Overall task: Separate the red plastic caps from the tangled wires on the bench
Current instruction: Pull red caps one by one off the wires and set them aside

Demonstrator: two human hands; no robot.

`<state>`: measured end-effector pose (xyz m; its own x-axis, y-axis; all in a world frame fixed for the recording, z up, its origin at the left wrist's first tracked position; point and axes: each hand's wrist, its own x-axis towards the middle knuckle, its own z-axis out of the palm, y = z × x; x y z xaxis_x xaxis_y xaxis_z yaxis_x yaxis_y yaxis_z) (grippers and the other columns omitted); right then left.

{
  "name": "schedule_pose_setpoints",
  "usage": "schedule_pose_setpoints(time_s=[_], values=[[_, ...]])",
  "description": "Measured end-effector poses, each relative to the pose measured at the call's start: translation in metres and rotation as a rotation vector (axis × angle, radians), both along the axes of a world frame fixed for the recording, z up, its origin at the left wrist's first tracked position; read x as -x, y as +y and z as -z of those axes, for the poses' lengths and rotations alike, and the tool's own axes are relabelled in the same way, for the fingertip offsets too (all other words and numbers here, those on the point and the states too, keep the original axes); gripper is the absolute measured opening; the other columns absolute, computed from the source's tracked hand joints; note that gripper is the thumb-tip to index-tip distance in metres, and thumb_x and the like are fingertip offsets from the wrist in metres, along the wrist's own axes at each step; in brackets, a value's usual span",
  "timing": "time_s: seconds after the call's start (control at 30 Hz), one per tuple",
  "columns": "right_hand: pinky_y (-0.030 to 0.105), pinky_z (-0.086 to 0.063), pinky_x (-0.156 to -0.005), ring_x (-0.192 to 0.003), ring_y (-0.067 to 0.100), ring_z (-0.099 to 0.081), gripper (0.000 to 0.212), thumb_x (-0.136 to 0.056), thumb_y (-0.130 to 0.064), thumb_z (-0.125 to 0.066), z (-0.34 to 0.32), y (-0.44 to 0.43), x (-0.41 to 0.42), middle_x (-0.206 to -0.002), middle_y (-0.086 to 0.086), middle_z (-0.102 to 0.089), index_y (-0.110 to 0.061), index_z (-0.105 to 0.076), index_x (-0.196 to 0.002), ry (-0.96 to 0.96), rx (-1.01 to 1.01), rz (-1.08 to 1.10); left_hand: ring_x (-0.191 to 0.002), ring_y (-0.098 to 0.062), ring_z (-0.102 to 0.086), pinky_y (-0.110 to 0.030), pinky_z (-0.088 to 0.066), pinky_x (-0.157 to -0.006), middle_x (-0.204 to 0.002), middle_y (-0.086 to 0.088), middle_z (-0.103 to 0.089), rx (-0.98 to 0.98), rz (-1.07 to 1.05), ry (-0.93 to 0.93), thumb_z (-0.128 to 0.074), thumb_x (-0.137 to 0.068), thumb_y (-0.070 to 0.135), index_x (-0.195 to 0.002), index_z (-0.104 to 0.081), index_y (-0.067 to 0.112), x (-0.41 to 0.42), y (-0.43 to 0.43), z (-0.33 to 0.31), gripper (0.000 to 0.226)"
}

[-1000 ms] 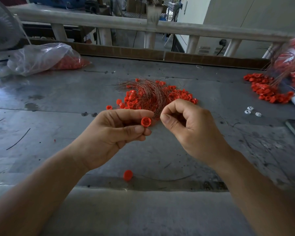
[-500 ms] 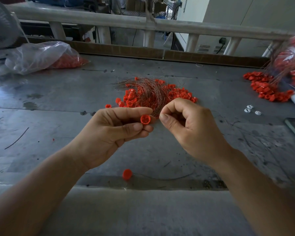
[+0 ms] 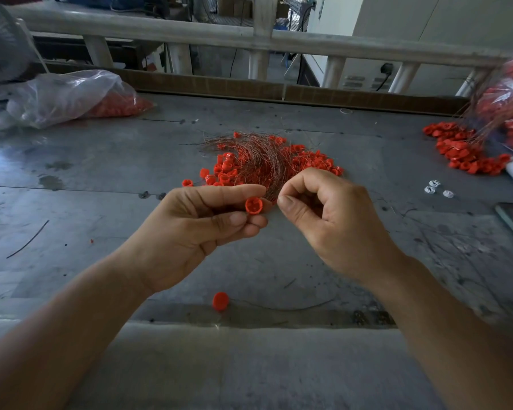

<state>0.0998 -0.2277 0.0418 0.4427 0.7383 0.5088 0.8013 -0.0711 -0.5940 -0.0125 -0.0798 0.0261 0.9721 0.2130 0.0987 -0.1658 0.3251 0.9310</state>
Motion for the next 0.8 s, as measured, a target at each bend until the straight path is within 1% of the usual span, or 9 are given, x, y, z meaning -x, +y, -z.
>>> schedule_pose_setpoints(time_s=[0.2,0.33,0.63,0.8], values=[[0.007,-0.035,-0.055,-0.059,-0.003,-0.047,0.008,-0.083,-0.019,-0.054,-0.0007,0.0004,0.0000,-0.062,-0.020,-0.044,-0.020,-0.054,-0.075,-0.002,-0.012,0.012,-0.074,-0.014,-0.070,-0.017,-0.054,-0.065,-0.082,-0.008,-0.073,-0.005,-0.009,0.000,-0.066,-0.056,0.007,-0.088,-0.075,0.015,0.0000,-0.0005,-0.0007,0.035],[0.008,-0.036,-0.056,-0.060,-0.003,-0.047,0.010,-0.084,-0.016,-0.056,-0.0003,0.0006,-0.0001,-0.063,-0.019,-0.045,-0.020,-0.053,-0.075,-0.007,-0.002,0.006,-0.074,-0.014,-0.070,-0.017,-0.054,-0.065,-0.084,-0.009,-0.073,-0.007,-0.018,0.005,-0.066,-0.056,0.007,-0.089,-0.075,0.014,-0.0003,0.0000,-0.0001,0.035],[0.009,-0.037,-0.056,-0.060,-0.002,-0.047,0.010,-0.085,-0.016,-0.056,0.0000,-0.0004,0.0006,-0.064,-0.019,-0.045,-0.019,-0.053,-0.076,-0.012,0.004,0.003,-0.072,-0.013,-0.070,-0.017,-0.054,-0.064,-0.083,-0.009,-0.073,-0.019,-0.028,0.005,-0.066,-0.056,0.009,-0.087,-0.075,0.015,0.0005,-0.0011,0.0000,0.033],[0.009,-0.037,-0.057,-0.060,-0.003,-0.047,0.008,-0.083,-0.021,-0.054,0.0001,-0.0002,0.0009,-0.063,-0.020,-0.045,-0.021,-0.053,-0.075,0.004,0.009,-0.002,-0.070,-0.012,-0.069,-0.017,-0.054,-0.063,-0.081,-0.008,-0.073,-0.031,-0.059,-0.014,-0.066,-0.056,0.010,-0.086,-0.076,0.015,-0.0004,-0.0021,0.0005,0.032]])
